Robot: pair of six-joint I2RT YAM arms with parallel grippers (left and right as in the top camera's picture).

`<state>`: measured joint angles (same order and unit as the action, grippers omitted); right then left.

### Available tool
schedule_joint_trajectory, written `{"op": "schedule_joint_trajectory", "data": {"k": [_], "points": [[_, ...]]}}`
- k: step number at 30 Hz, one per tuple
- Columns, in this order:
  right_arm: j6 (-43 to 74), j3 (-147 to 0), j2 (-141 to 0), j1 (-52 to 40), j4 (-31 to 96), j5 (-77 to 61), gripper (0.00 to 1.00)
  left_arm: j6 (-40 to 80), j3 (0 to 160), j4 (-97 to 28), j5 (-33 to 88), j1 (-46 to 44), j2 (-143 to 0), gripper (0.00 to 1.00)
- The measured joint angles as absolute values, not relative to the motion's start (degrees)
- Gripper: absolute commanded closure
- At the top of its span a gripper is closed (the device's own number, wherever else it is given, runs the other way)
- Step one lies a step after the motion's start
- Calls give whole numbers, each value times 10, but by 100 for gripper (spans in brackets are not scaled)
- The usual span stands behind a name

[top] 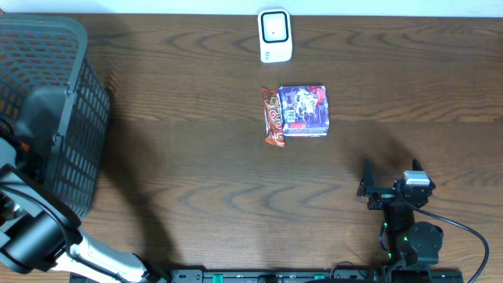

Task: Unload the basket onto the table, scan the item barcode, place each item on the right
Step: 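Reach the left gripper into the basket and grasp the green pouch, then carry the green pouch to the scanner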

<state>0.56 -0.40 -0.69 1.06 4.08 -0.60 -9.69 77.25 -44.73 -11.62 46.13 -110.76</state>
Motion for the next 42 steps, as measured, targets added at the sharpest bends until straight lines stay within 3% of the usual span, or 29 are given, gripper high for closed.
{"op": "schedule_joint_trajectory", "data": {"k": [5, 10, 15, 27, 34, 42], "points": [[6, -4, -7, 11, 41, -6, 1, -50, 785, -434, 80, 456, -1094, 93], [6, -4, -7, 11, 41, -6, 1, 62, 787, -299, 363, 438, -1070, 92], [6, -4, -7, 11, 41, -6, 1, 203, 789, -198, 521, 407, -1020, 93], [6, -4, -7, 11, 41, -6, 1, 404, 786, 81, 571, 308, -892, 93], [6, -4, -7, 11, 41, -6, 1, 433, 796, 94, 535, 281, -780, 93], [6, -4, -7, 11, 41, -6, 1, 417, 796, 40, 510, 281, -786, 93]]}}
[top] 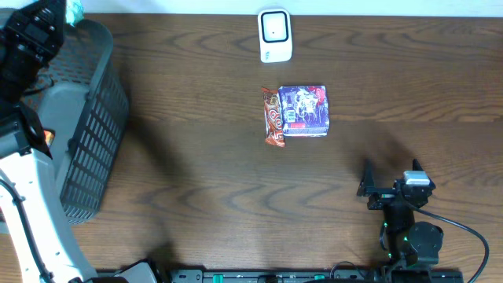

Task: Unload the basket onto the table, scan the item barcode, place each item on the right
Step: 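Carry the green pouch to the scanner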

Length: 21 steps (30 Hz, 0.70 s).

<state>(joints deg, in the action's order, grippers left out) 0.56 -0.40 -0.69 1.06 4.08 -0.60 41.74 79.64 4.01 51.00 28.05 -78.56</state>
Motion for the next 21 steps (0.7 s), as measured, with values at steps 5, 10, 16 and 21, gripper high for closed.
{"op": "schedule_joint_trajectory", "data": {"k": [5, 10, 16, 21], "points": [[6, -4, -7, 11, 41, -6, 1, 360, 796, -1, 506, 274, -787, 93], [6, -4, -7, 11, 41, -6, 1, 316, 796, -34, 502, 242, -787, 93], [6, -4, -7, 11, 40, -6, 1, 256, 796, -108, 470, 147, -787, 93], [6, -4, -7, 11, 40, -6, 1, 201, 796, -216, 331, 36, -788, 93]]}}
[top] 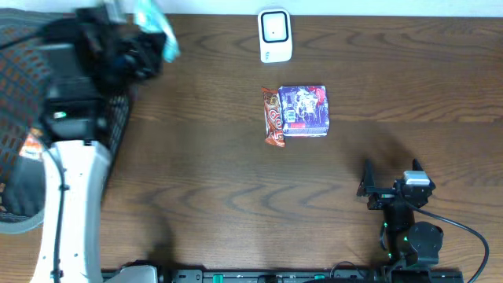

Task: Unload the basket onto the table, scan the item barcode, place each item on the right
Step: 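Carry the green pouch to the scanner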

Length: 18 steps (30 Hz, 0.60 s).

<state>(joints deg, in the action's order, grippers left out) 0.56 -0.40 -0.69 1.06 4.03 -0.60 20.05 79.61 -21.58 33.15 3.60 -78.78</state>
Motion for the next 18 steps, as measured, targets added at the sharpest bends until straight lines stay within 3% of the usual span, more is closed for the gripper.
{"op": "schedule_joint_trajectory", "data": {"k": [3, 7, 18], "points": [[6, -4, -7, 11, 41, -6, 1, 179, 796, -268, 209, -58, -800, 93], [6, -4, -7, 11, 41, -6, 1, 167, 796, -296, 137, -142, -847, 93], [6, -4, -7, 11, 41, -6, 1, 162, 796, -296, 97, -253, -1032, 92]]}}
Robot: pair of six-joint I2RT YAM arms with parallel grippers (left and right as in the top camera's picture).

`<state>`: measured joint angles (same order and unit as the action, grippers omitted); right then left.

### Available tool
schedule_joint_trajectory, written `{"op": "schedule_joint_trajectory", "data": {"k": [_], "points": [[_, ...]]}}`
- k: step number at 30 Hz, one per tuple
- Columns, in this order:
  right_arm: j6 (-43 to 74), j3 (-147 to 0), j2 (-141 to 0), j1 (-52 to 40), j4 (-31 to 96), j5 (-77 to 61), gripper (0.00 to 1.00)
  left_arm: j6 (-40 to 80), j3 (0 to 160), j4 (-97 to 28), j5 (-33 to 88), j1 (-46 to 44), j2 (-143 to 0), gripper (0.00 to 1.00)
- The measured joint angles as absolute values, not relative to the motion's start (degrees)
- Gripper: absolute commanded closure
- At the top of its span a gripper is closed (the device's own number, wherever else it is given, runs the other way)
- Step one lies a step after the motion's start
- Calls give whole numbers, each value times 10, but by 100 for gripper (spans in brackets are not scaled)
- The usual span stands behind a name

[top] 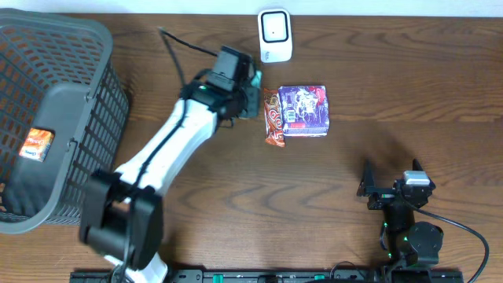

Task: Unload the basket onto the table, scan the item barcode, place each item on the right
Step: 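Carry the green pouch to the scanner, then release the green pouch beside the wafer bar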

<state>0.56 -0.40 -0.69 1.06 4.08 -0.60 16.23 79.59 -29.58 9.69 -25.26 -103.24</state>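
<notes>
The white barcode scanner (275, 35) stands at the table's far edge, near the middle. My left gripper (250, 88) has reached out just below and left of it. It is shut on a small teal packet (255, 78), of which only a sliver shows past the fingers. Right beside that gripper lie an orange-red snack packet (273, 118) and a blue-purple packet (305, 110), touching each other. My right gripper (391, 176) rests low at the front right, open and holding nothing.
A dark mesh basket (94, 118) fills the left side, with an orange packet (37, 144) inside. The left arm (169, 149) stretches diagonally from the front left across the table's middle.
My left gripper was over the basket's right rim at the far left with the teal packet. Now it is at the centre, beside the snack packets and below the scanner. The right arm has not moved.
At first my left arm was down inside the basket. Then it stood raised at the far left corner with a teal packet showing at its tip. Later it was past the basket's rim, and now it holds the packet close to the scanner.
</notes>
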Motion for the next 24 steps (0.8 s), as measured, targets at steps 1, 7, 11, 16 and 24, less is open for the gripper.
{"op": "schedule_joint_trajectory", "data": {"k": [1, 7, 11, 16, 24], "points": [[6, -4, -7, 11, 41, -6, 1, 162, 796, -296, 96, -256, -1043, 92], [6, -4, -7, 11, 41, -6, 1, 162, 796, -295, 90, -267, -1083, 88], [6, -4, -7, 11, 41, -6, 1, 164, 796, -279, 90, -267, -1084, 85], [6, -4, -7, 11, 41, -6, 1, 174, 796, -260, 88, -267, -1083, 60], [6, -4, -7, 11, 41, -6, 1, 180, 796, -256, 88, -267, -1084, 55]]}}
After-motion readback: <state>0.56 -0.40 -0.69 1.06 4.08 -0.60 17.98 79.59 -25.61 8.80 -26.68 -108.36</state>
